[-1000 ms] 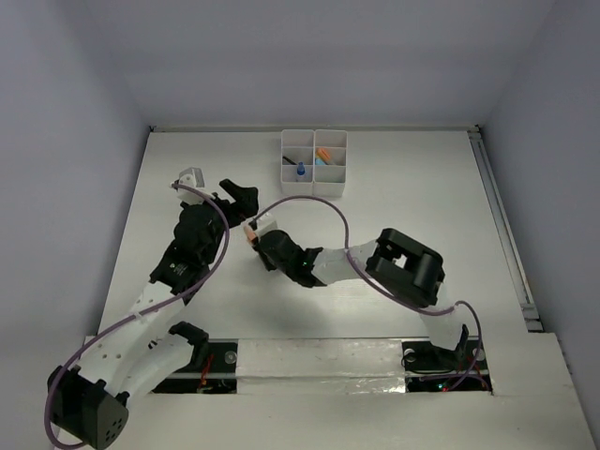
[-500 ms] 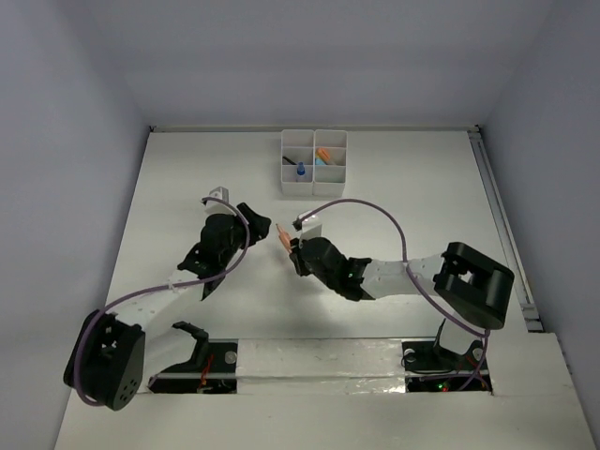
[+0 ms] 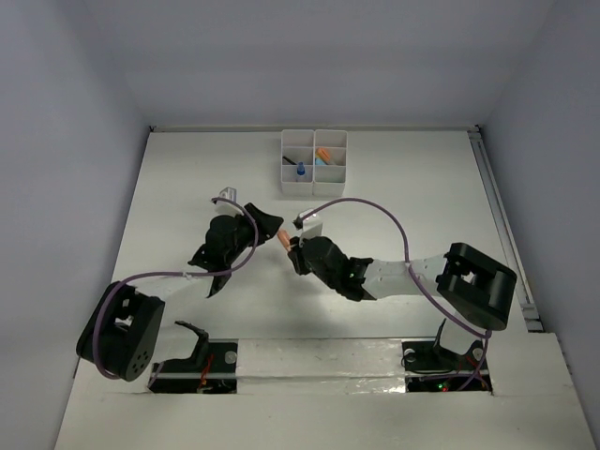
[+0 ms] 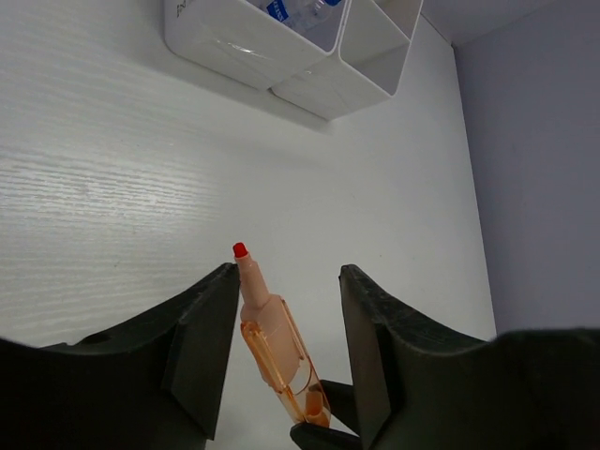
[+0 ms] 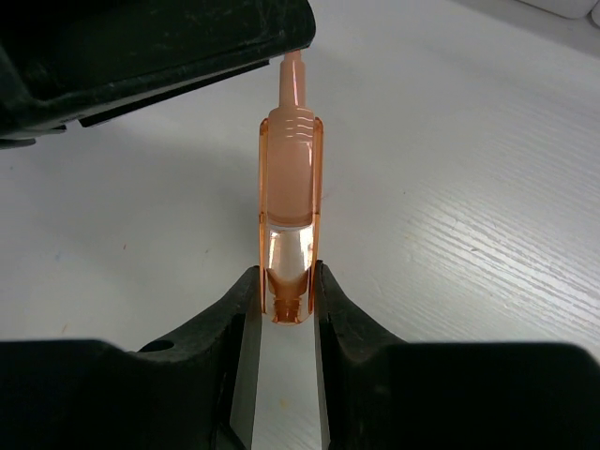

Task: Sort the stationery into containers
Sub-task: Pick up the pen from the center of the board, then close the pen cap on the pen.

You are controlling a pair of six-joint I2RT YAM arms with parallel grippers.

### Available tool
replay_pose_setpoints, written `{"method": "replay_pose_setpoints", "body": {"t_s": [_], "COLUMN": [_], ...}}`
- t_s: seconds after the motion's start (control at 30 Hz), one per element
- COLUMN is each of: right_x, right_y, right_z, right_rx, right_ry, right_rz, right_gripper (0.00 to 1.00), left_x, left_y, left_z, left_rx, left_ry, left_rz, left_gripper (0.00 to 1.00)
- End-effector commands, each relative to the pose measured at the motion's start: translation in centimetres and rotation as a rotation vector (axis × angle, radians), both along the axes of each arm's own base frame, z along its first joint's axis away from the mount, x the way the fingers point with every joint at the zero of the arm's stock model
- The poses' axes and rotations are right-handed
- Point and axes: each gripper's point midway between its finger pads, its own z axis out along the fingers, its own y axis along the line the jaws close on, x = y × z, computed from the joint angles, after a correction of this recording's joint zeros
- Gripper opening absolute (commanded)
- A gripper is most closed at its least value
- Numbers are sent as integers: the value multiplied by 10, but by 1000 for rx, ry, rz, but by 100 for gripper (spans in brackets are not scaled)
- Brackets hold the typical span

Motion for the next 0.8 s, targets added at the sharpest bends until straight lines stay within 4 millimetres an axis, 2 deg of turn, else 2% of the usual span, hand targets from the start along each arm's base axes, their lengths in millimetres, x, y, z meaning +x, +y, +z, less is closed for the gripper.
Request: {"method": "replay_pose_setpoints", "body": {"t_s": [0.0,0.17,0.43,0.63,0.77], "right_x": [1,1,-4,-7,-18], "right_y": [12,12,16,16,16], "right_z": [33,38,47,39,37], "right_rx": [105,116,145,129,132], "right_ry": [-56,-63,-74,-49,-19], "right_rz": [17,17,44,52,78], "right_gripper": [1,1,1,1,1], "left_x": [7,9,10,12,15], "left_y": [-5,-8,-8,-5,1], "left_z": [14,10,11,13,14], "left_rx": [-47,-47,-44,-31,16], "left_ry": [-58,-50,-55,-67,-83], "left_rz": [-14,-21,-20,-5,12], "left_gripper": [43,37,35,11,2]}}
